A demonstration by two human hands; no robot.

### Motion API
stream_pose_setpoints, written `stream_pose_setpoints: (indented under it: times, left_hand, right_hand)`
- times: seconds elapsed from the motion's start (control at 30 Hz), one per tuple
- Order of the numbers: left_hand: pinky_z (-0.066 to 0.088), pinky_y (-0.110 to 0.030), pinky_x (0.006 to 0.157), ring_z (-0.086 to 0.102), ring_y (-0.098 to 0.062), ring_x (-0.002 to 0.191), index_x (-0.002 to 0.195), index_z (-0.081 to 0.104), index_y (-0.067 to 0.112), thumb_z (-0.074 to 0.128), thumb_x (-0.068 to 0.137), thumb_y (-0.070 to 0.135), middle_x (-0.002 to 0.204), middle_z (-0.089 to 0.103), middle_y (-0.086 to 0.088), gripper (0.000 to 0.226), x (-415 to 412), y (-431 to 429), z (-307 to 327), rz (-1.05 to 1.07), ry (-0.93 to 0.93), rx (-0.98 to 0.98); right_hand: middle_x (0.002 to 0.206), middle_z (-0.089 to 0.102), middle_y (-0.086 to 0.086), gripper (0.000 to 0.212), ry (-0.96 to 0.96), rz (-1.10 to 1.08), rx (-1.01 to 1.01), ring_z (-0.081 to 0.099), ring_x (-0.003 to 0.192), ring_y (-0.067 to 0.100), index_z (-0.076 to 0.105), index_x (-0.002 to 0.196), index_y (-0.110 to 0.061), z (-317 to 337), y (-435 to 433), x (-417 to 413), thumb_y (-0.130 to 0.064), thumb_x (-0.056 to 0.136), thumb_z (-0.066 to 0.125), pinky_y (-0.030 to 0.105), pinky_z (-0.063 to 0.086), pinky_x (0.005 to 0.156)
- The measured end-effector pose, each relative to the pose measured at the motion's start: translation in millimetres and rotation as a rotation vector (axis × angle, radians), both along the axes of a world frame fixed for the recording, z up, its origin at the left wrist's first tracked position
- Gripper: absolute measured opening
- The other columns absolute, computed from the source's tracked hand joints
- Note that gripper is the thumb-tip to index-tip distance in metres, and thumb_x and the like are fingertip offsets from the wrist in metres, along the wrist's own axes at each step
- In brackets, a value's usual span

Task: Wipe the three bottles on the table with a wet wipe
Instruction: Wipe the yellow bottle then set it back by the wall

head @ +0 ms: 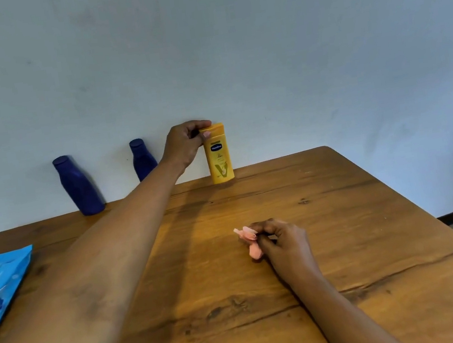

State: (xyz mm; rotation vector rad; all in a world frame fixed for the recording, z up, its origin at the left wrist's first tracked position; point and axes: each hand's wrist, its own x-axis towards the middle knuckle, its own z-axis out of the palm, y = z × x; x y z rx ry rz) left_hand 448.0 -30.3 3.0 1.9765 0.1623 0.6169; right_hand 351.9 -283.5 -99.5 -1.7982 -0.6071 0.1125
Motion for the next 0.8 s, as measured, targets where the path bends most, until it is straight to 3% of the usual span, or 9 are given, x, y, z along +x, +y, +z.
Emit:
stream_pose_setpoints:
  times: [0.5, 0.67, 0.8]
  left_hand:
    - [0.046, -0.036, 0.101, 0.055, -0.018, 0.114, 0.117, 0.066, 0.014, 0.061, 0.09, 0.006, 0.122, 0.061, -0.003, 0.028, 5.0, 20.0, -9.6, 0.046, 0.056, 0.116]
    - [0.047, -0.037, 0.1, 0.056, -0.02, 0.115, 0.116, 0.066, 0.014, 0.059, 0.091, 0.005, 0.121, 0.061, -0.004, 0.028, 1.6, 28.6, -14.5, 0.07, 0.035, 0.059]
    - [0.046, -0.028, 0.098, 0.054, -0.019, 0.116, 0.117, 0.066, 0.016, 0.062, 0.089, 0.008, 0.124, 0.06, -0.004, 0.029, -0.3, 31.1, -12.2, 0.068, 0.057, 0.156]
  right_hand:
    - [0.098, 0.064, -0.021, 0.026, 0.049, 0.011, -0.009, 0.056, 0.092, -0.012, 0.068, 0.095, -0.03, -0.5, -0.6, 1.9, -0.007, 0.09, 0.059, 0.005, 0.044, 0.074]
    - [0.1, 0.065, -0.019, 0.027, 0.043, 0.001, -0.018, 0.058, 0.092, -0.008, 0.068, 0.095, -0.032, -0.9, 0.4, 1.5, -0.008, 0.09, 0.059, 0.011, 0.047, 0.078]
    - [0.1, 0.066, -0.018, 0.027, 0.042, 0.009, -0.006, 0.059, 0.093, -0.007, 0.069, 0.096, -0.031, -1.3, 0.4, 1.9, -0.007, 0.089, 0.059, 0.011, 0.047, 0.08]
